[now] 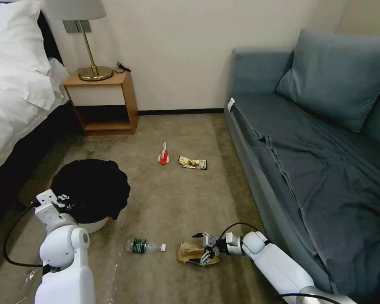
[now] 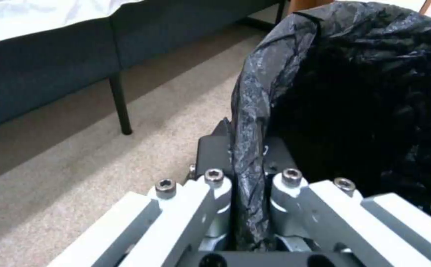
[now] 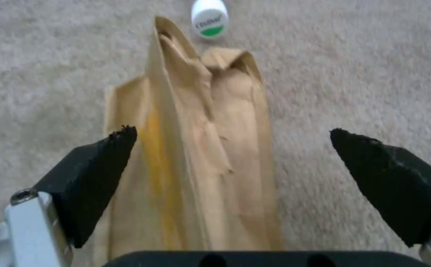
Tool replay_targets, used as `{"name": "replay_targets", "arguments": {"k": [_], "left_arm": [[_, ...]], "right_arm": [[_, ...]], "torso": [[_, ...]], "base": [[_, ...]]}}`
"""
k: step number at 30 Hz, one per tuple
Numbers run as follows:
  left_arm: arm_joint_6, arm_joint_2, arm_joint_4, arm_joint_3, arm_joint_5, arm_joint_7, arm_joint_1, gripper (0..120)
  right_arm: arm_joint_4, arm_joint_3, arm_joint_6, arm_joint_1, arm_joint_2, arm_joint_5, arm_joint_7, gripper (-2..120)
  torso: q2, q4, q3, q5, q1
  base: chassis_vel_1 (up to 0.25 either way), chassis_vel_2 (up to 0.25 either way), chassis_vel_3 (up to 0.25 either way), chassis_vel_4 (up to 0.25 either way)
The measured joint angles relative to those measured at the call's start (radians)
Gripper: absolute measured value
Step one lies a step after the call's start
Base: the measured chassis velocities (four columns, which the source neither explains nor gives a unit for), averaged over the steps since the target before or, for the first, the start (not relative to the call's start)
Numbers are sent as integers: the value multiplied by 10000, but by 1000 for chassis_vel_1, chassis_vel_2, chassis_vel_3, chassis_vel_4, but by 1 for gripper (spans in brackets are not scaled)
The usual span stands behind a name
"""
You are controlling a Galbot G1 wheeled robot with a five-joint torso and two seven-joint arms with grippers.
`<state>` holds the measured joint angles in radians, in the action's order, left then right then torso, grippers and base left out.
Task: Pick up the trash bin, then pick up the garbage on the floor and place it into the trash bin.
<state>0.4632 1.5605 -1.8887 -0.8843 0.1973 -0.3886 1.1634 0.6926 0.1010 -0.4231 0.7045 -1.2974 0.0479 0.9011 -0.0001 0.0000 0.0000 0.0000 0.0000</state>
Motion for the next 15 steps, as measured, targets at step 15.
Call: {"name": "replay_targets", "arguments": {"k": [15], "left_arm": [[-5, -27, 336, 51, -9, 44, -253, 4]], "right_arm": [[-777, -458, -267, -85, -249, 432, 409, 65]], "torso": [[0, 0, 0, 0, 0]], "base": [[0, 0, 0, 0]]}}
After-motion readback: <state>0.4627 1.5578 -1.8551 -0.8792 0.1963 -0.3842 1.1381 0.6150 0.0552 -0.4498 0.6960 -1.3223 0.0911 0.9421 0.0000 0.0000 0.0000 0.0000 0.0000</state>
